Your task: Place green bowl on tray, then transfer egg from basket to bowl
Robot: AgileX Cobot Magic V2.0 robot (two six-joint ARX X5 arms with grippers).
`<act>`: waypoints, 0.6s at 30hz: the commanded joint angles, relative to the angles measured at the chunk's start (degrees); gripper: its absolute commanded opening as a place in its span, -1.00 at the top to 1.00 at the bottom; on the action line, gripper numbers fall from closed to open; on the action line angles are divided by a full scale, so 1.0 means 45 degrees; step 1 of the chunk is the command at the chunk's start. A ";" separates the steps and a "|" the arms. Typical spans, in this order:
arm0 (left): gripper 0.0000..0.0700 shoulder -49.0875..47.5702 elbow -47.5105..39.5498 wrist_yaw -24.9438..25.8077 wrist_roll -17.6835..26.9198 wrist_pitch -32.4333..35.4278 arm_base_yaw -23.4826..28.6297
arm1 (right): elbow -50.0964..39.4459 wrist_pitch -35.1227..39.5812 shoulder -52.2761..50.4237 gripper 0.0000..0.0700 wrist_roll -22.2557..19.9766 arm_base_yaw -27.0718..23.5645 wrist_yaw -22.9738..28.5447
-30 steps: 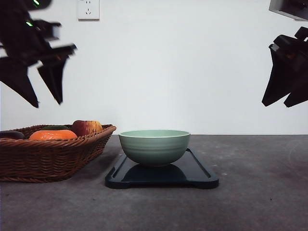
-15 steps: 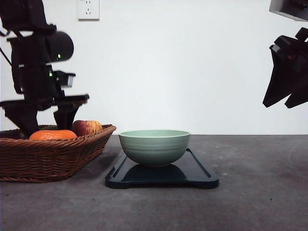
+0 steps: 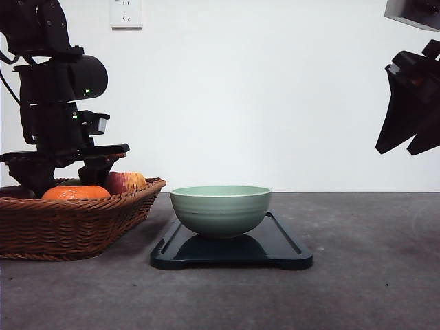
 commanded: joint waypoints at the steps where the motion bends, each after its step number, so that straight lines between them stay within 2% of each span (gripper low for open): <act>1: -0.15 0.0214 0.0277 0.0005 -0.0044 0.0164 -0.0024 | 0.0068 0.0031 0.0087 0.02 -0.0058 0.0034 0.0005; 7: -0.08 0.0214 0.0277 0.0003 -0.0044 0.0214 -0.0026 | 0.0068 -0.0016 0.0087 0.02 -0.0058 0.0034 0.0005; 10: 0.20 0.0214 0.0277 0.0003 -0.0044 0.0195 -0.0024 | 0.0068 -0.0013 0.0087 0.02 -0.0058 0.0034 0.0005; 12: 0.31 0.0214 0.0277 0.0005 -0.0044 0.0190 -0.0024 | 0.0068 -0.0016 0.0087 0.02 -0.0058 0.0034 0.0005; 18: 0.33 0.0092 0.0277 0.0005 -0.0044 0.0030 -0.0024 | 0.0068 -0.0016 0.0087 0.02 -0.0058 0.0034 0.0005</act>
